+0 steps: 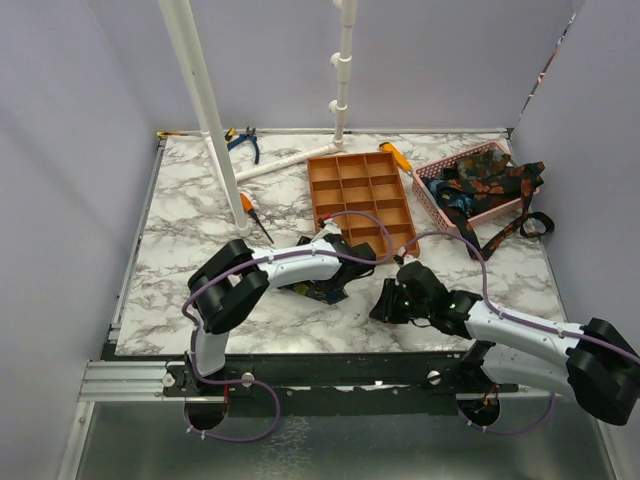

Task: Roll the ties
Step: Roll the tie at the center of the board.

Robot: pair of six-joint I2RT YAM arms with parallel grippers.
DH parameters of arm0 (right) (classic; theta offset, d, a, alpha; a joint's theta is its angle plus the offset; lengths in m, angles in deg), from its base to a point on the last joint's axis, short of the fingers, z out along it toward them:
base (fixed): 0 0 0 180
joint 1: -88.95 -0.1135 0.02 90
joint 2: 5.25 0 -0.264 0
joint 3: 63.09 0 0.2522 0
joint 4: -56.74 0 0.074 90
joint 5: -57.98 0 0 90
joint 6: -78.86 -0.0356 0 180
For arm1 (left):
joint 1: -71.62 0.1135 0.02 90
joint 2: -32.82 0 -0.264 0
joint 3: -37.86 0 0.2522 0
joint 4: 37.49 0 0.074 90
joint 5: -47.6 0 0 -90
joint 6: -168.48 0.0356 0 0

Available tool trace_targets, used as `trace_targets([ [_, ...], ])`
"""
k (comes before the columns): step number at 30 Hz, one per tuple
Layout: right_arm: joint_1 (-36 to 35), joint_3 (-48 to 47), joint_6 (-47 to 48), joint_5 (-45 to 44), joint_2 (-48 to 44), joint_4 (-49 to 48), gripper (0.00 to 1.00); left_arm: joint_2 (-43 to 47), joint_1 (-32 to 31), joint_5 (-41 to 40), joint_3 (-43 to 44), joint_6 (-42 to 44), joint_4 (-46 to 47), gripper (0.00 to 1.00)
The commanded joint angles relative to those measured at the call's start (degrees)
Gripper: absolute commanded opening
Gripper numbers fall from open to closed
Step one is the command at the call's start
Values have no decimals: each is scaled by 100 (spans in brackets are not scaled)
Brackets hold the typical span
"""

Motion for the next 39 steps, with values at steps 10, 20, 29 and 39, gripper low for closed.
trace_targets([
  [10,-26,268,-165,-248,-679,516,26,-815,-283,-180,181,-59,227,22],
  [20,-24,278,-227,-410,-699,536,26,-656,-482,405,164,68,726,59],
  [29,-27,191,-223,-507,-734,635,26,-172,-494,718,167,167,850,99],
  [39,-24,38,-69,-327,-868,516,28,914,-480,1292,74,541,1184,99],
])
